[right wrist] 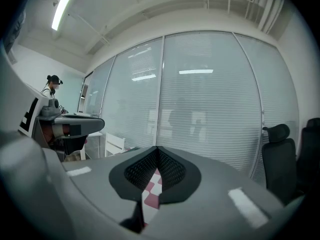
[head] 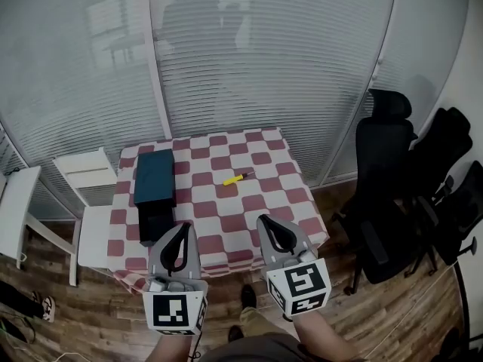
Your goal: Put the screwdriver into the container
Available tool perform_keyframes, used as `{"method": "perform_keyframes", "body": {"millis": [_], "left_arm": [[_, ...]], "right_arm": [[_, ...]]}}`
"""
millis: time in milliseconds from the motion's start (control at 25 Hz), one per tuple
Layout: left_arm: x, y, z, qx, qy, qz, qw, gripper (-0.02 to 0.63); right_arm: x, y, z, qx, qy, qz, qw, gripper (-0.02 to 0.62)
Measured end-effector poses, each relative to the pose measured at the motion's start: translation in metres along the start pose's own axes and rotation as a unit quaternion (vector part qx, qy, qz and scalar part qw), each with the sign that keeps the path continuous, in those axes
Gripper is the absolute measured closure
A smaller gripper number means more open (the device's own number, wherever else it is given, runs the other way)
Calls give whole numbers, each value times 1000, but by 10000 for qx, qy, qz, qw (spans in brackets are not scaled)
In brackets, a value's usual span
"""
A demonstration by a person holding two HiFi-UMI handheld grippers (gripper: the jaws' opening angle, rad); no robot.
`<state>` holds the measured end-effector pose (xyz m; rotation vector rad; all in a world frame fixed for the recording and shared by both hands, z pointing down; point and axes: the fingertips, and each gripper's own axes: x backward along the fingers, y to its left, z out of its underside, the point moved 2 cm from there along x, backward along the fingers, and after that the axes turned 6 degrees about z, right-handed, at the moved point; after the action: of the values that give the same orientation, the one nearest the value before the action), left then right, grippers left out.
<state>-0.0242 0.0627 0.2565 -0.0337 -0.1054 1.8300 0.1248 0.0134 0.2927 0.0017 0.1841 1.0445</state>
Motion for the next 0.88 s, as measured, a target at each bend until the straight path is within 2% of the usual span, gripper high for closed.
{"method": "perform_keyframes", "body": {"millis": [440, 880], "left_arm": [[-90, 24, 14, -77, 271, -102, 9996, 606], [-154, 40, 1, -322, 200, -384, 9985, 606]], "right_arm": [[-89, -38, 8, -180, 186, -299, 9992, 571], [-157, -72, -13, -200, -93, -653, 9976, 571]]}}
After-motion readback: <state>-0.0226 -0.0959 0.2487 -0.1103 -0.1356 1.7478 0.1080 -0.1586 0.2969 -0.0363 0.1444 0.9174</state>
